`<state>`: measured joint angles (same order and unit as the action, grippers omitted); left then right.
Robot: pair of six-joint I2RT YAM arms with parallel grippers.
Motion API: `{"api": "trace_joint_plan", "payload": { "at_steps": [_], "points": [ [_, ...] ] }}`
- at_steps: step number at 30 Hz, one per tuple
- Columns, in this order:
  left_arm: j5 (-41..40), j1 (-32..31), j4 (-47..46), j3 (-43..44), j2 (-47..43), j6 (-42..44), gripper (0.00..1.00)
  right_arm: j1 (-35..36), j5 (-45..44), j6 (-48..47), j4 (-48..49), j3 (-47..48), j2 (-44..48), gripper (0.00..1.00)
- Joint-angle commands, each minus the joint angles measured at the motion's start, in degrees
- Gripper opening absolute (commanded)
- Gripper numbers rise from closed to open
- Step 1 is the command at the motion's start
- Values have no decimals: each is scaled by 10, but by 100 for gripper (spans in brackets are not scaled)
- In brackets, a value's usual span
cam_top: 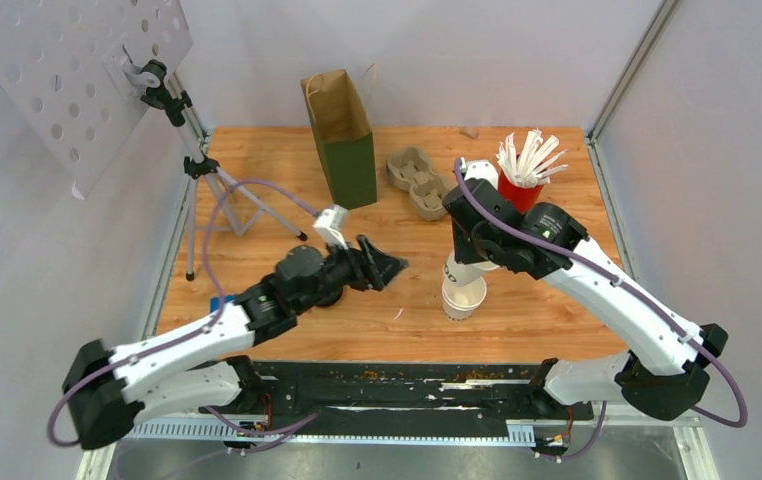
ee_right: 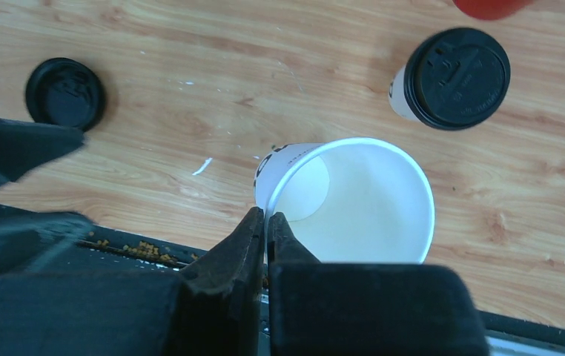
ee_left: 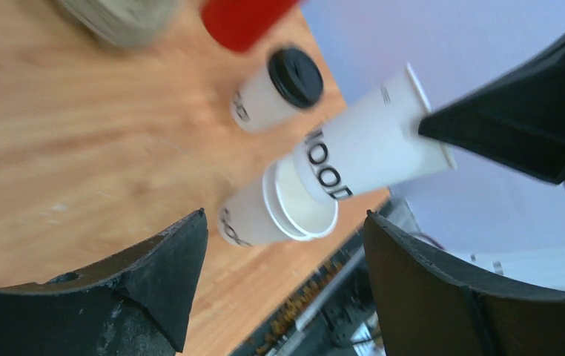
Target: Pack the takeout coffee
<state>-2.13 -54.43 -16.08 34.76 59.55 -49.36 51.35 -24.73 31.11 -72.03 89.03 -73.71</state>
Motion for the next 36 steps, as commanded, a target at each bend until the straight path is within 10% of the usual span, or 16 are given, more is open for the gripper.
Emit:
{"api": "trace_joint_plan", "payload": {
  "at_steps": [1,9,25,36],
  "points": [
    [-172,16,244,72,-141,92,86,11,24,-40,26,57,-14,0],
    [-268,17,461,217,-254,196,91,46,138,-148,215,6,-78,0],
    [-329,17,548,214,-338,207,93,132,19,-237,310,-101,-229,2],
    [-328,17,581,208,-338,233,97,140,79,-175,234,-61,-153,42]
  ]
}}
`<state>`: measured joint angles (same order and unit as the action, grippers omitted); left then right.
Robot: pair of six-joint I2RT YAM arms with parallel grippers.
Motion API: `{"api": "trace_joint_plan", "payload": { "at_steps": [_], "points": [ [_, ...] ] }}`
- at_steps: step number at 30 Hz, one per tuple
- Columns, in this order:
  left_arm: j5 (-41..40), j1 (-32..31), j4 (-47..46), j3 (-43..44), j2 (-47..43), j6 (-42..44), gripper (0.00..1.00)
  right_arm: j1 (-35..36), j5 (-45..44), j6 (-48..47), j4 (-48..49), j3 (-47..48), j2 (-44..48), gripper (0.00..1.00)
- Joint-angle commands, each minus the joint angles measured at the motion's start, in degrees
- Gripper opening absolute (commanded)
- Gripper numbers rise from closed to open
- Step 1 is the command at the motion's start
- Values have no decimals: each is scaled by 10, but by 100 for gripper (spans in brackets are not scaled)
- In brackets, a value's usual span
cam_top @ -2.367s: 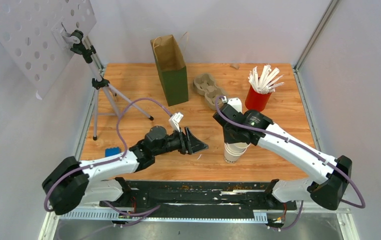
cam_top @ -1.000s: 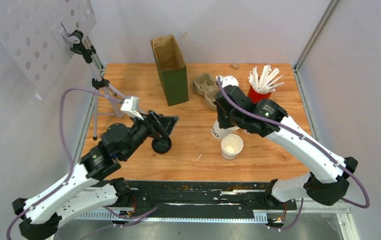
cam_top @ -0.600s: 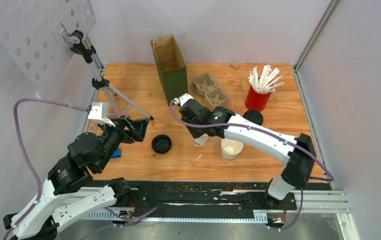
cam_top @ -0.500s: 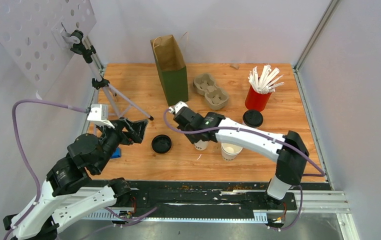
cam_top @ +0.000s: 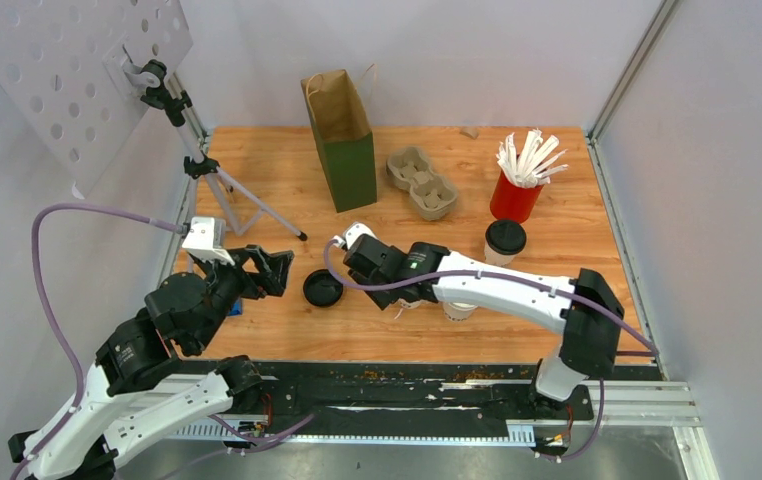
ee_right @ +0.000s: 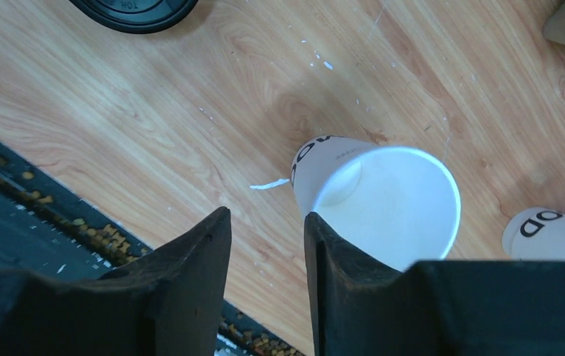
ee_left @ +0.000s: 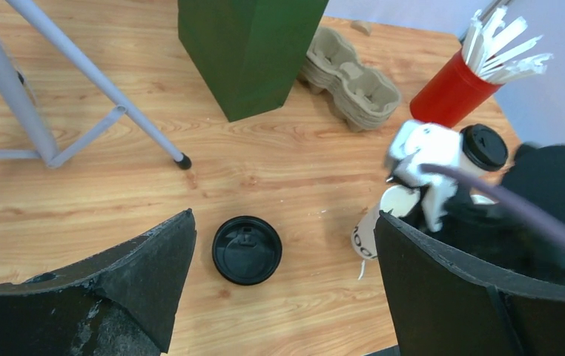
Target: Pack the takeout coffee
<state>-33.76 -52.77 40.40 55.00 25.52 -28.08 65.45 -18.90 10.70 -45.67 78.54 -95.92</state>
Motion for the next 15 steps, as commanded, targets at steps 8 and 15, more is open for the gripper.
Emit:
{"api": "trace_joint_plan", "payload": {
  "at_steps": [8,15],
  "points": [
    [-3,0,4,-9,-10,50,100,-32,10,49,-125,51,131,55],
    [64,0,-35,-47,-19,123,100,-131,71,30,-137,-28,203,52]
  ]
}}
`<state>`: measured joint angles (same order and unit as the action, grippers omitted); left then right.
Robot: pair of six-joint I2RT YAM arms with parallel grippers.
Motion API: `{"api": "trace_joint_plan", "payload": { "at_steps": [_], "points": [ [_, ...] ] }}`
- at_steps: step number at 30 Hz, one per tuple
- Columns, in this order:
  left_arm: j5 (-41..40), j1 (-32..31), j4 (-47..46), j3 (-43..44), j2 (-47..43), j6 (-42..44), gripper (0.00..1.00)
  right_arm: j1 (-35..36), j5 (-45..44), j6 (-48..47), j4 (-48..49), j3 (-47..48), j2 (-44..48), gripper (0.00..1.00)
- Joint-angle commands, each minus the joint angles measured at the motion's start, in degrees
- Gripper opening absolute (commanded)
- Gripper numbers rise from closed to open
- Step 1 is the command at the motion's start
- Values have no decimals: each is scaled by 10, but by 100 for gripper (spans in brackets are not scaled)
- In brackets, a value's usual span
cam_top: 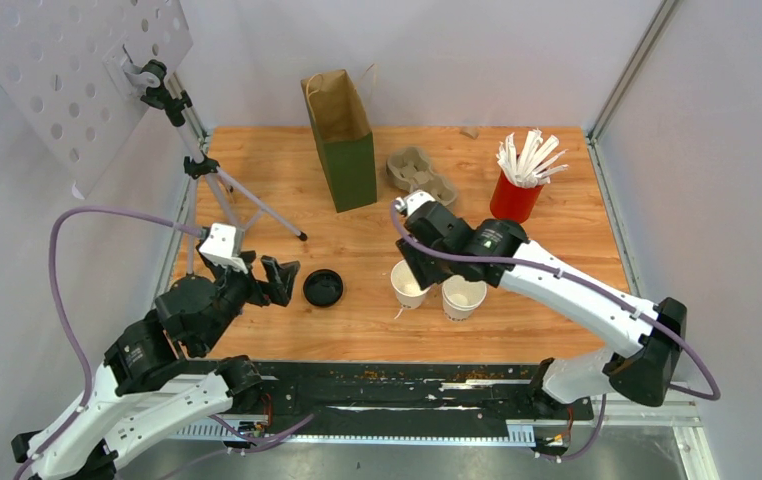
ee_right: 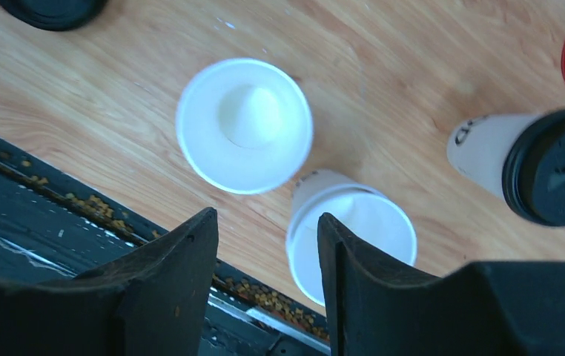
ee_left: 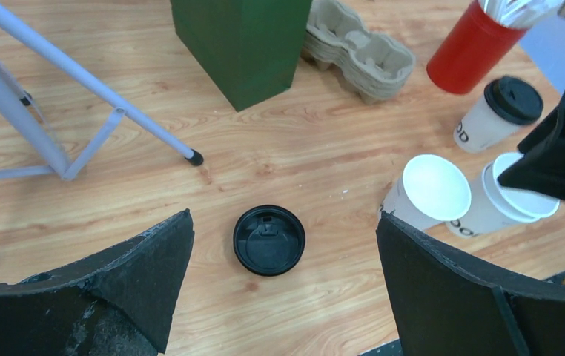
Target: Pack the takeout coffee
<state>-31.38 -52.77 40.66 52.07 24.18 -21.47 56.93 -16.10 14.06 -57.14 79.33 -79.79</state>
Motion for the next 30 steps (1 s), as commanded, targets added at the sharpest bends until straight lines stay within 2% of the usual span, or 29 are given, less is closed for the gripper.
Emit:
{"api": "trace_joint_plan", "payload": {
  "at_steps": [1,8,19,22,26,30],
  "points": [
    [45,0,-44,-27,-7,69,100,-60,56,-10,-18,-46,54,52],
    [54,0,-82,-101,-36,137,100,-116,114,-36,-2,-93,79,50],
    [42,0,-79,-103,-55,144,100,-122,147,-31,38,-147,30,45],
    [41,0,-78,-104,-57,144,100,-123,115,-27,30,-152,20,39],
    [38,1,-79,-105,-59,145,100,-122,68,-14,0,-149,16,24],
    [38,0,-78,-104,-60,145,100,-130,33,7,-33,-149,26,17]
  ]
}}
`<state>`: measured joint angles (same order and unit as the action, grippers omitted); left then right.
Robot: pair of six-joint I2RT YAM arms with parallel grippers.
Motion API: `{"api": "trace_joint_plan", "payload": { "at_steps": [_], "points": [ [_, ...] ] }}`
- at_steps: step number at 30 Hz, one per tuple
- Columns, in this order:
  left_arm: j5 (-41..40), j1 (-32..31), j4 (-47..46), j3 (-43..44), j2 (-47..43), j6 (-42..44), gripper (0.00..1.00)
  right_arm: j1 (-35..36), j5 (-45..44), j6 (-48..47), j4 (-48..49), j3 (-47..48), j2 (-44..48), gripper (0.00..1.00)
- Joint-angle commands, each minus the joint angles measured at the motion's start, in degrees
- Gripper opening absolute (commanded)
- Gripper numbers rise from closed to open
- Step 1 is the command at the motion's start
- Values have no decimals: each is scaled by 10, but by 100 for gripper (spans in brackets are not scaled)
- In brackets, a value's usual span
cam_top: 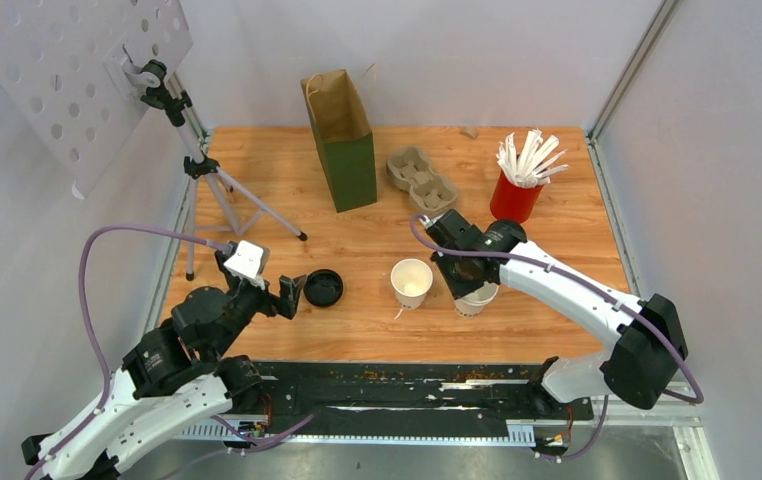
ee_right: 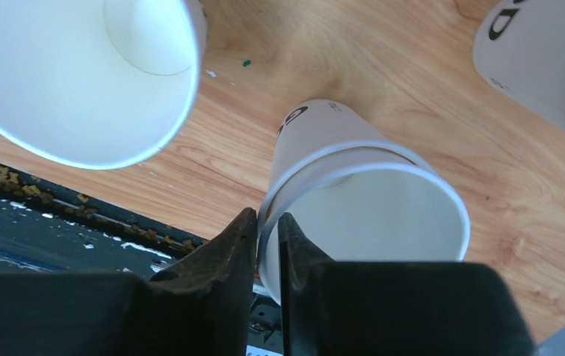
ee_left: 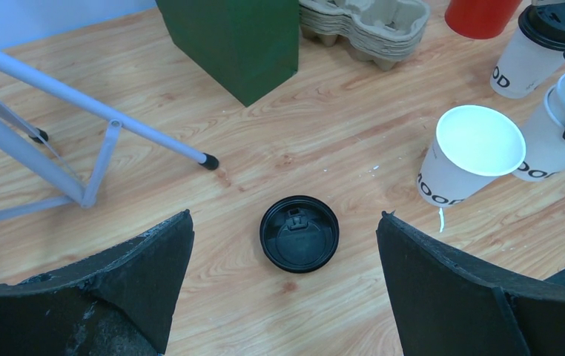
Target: Pack the takeout coffee
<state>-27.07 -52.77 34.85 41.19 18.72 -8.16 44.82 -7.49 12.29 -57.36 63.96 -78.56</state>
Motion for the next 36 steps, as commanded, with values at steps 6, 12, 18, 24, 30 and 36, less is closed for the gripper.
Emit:
{"api": "trace_joint_plan", "payload": {
  "at_steps": [6,12,18,24,30,36],
  "points": [
    [-7,0,-21,2,-7,12,100,-75,-67,31,-42,-14,41,14],
    [-20,0,-9,7,8,5,100,-181,-52,22,-44,-12,63,15],
    [-23,0,-1,9,43,-8,100,-293,-42,-9,-52,-4,58,16],
    [-38,0,9,12,120,-31,100,-383,-13,-47,-33,-11,45,16],
    [-22,0,14,38,274,-81,100,-400,-2,-56,-20,-15,36,22],
    [52,34,-40,32,376,-108,81,-401,-3,-63,-44,15,55,48]
  ]
}}
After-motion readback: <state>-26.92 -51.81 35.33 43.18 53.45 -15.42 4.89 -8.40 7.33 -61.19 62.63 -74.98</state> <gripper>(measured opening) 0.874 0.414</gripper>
